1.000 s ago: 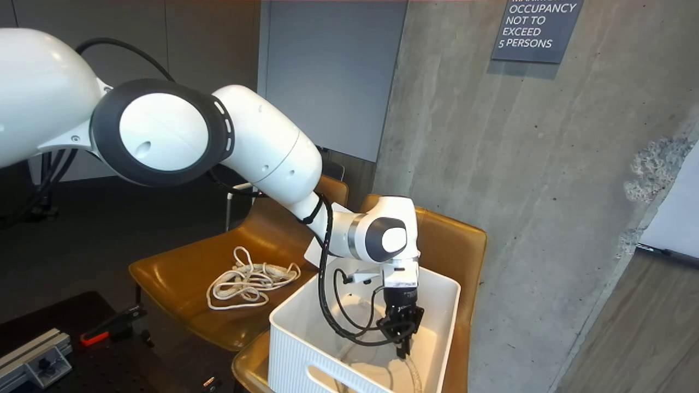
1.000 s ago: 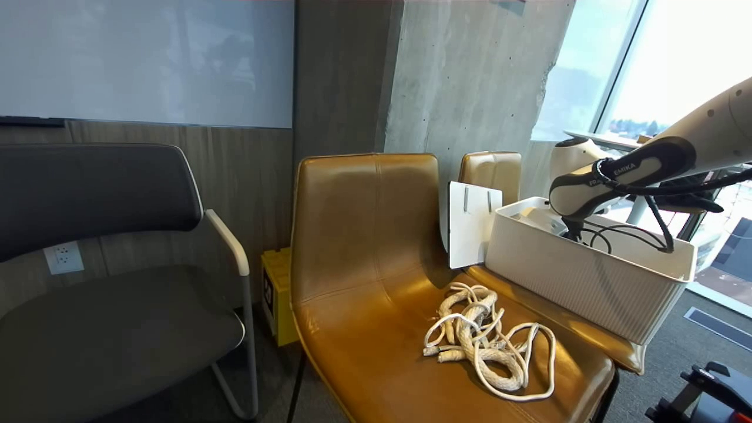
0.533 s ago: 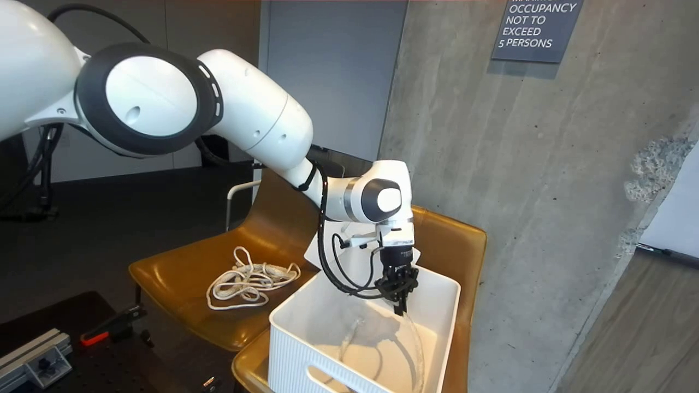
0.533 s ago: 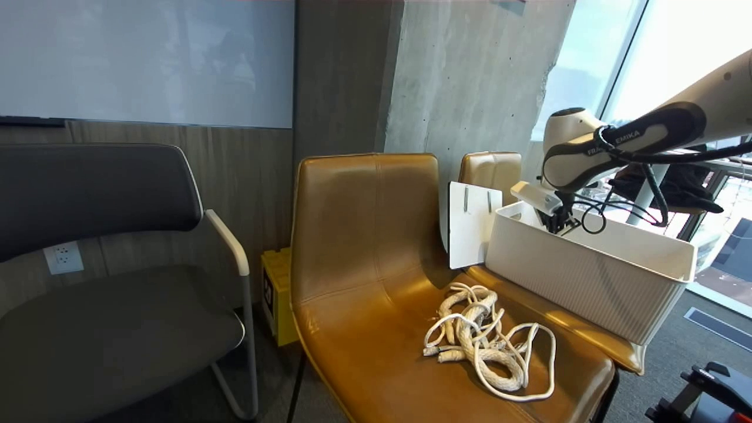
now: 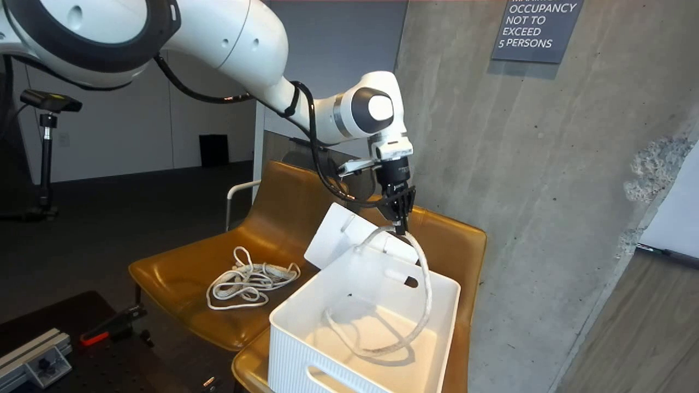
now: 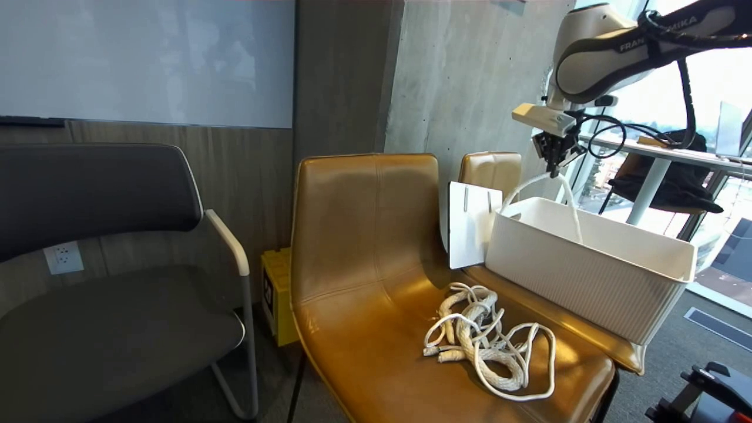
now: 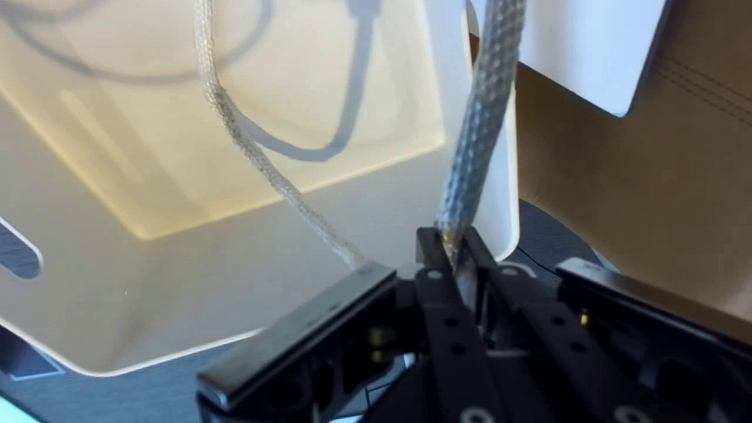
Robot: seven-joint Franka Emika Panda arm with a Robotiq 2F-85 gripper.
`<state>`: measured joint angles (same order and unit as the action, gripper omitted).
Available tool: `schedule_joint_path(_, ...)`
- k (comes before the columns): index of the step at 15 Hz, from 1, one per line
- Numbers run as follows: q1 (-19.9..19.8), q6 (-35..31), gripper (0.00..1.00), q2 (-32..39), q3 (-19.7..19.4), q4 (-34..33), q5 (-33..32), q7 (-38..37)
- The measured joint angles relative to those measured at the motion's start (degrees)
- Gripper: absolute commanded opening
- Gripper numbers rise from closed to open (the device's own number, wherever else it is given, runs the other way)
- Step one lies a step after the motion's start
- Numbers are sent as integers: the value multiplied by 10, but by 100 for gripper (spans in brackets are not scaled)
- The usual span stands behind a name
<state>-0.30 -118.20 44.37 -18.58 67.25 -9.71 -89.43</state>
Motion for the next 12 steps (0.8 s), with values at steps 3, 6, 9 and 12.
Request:
schedule_joint_path(3,27,0,3,-58,3,27,-27,-1)
schedule_joint_path(6,73,1,3,-114,16,57,-58,-22)
schedule_joint_path(9,126,5,3,-152,42,66,-99,-57)
schedule_joint_path(12,178,11,3,-171,76,67,-141,-95)
